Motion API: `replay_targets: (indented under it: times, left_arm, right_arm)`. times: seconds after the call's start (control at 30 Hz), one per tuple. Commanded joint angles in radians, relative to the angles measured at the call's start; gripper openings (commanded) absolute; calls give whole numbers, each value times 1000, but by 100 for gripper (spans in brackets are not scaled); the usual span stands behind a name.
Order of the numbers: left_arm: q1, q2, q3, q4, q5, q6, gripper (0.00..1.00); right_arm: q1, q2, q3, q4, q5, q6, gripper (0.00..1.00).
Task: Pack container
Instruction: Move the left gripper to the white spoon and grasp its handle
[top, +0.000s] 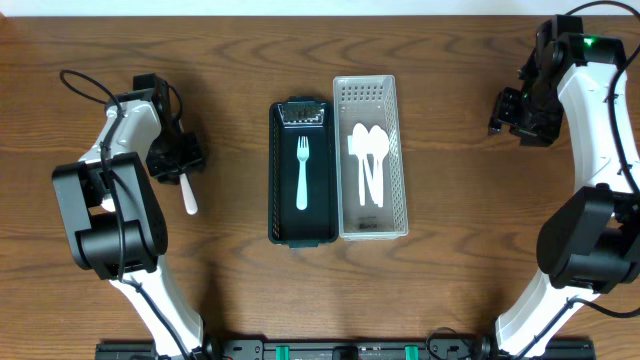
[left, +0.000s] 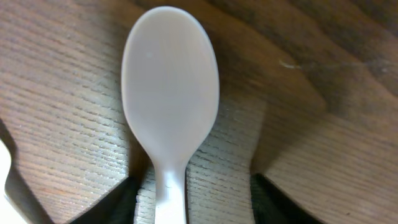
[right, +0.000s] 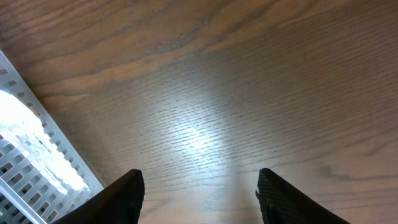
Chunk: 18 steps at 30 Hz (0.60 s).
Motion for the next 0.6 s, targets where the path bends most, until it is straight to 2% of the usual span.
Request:
replay_targets:
  times: [0.0,0.13,0.57]
  left_arm:
    - [-1,12,-29,-9,6,13,41]
    - [-1,12,-29,-24,-21,13,30]
    - [-1,12,-29,-37,-66,6,27]
  right_arm:
    - [2,6,-3,-4,-3,-14,62]
    - [2,6,-3,-5,-3,-14,61]
    - [2,6,-3,-9,-3,-14,61]
